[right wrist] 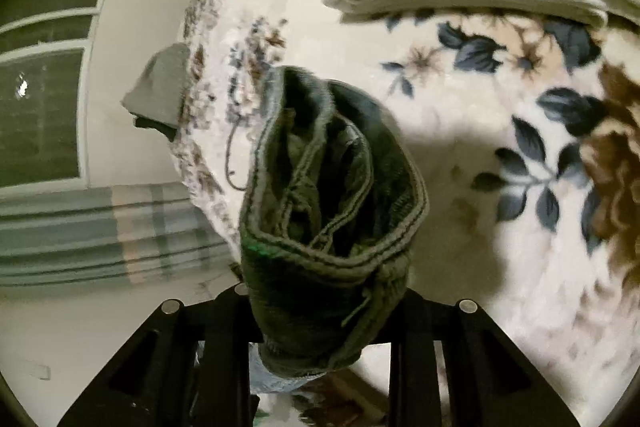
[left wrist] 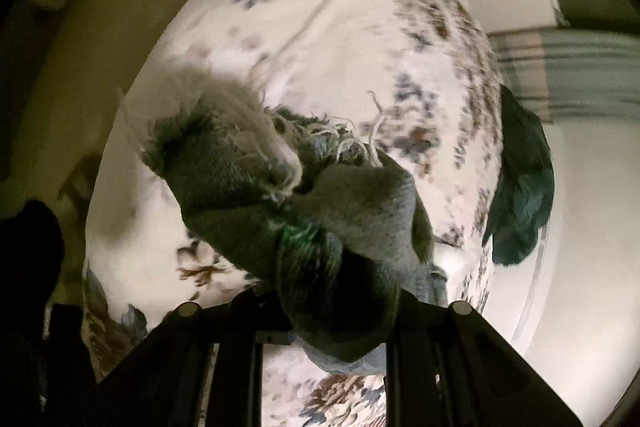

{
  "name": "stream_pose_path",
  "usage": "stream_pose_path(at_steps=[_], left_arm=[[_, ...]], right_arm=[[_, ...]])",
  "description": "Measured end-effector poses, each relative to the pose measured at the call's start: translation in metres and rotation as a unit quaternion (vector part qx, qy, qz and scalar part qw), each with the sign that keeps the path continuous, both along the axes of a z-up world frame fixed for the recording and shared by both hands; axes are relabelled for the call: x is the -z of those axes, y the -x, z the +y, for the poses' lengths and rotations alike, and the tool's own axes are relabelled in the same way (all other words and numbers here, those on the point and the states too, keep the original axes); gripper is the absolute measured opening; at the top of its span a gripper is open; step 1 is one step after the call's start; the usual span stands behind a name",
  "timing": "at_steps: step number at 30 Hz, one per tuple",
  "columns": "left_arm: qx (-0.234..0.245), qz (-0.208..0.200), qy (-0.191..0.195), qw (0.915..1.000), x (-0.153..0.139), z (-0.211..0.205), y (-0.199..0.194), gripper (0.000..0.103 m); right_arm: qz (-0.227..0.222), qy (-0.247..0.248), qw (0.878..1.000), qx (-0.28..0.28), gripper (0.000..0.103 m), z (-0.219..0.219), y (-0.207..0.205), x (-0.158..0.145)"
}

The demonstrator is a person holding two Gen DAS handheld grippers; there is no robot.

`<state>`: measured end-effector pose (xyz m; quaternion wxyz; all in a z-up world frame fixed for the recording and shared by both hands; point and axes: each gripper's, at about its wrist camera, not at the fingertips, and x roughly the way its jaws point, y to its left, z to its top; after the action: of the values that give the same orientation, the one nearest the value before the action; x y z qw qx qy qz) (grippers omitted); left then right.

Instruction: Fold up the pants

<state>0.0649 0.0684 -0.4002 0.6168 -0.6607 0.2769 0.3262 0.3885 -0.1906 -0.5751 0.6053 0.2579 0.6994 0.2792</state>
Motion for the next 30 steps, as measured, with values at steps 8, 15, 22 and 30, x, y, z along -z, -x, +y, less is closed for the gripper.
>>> stream_pose_path(at_steps=[8, 15, 22, 30], left_arm=[[0.074, -0.022, -0.013, 0.9969, -0.057, 0.005, -0.079, 0.015], [0.176, -0.07, -0.026, 0.9815, -0.106, -0.026, -0.214, 0.015], [0.295, -0.131, -0.05, 0.9451, -0.119, -0.047, -0.378, 0.015], [0.446, -0.096, -0.058, 0.888, 0.03, -0.073, -0.474, 0.015]], right_arm=[[-0.024, -0.016, 0.998, 0.051, 0.028, -0.035, -0.019, -0.082], [-0.066, -0.023, 0.987, 0.145, 0.028, -0.096, -0.076, -0.154], [-0.131, -0.034, 0.956, 0.26, 0.027, -0.162, -0.159, -0.206], [-0.139, -0.023, 0.916, 0.376, 0.027, -0.221, -0.199, -0.101]])
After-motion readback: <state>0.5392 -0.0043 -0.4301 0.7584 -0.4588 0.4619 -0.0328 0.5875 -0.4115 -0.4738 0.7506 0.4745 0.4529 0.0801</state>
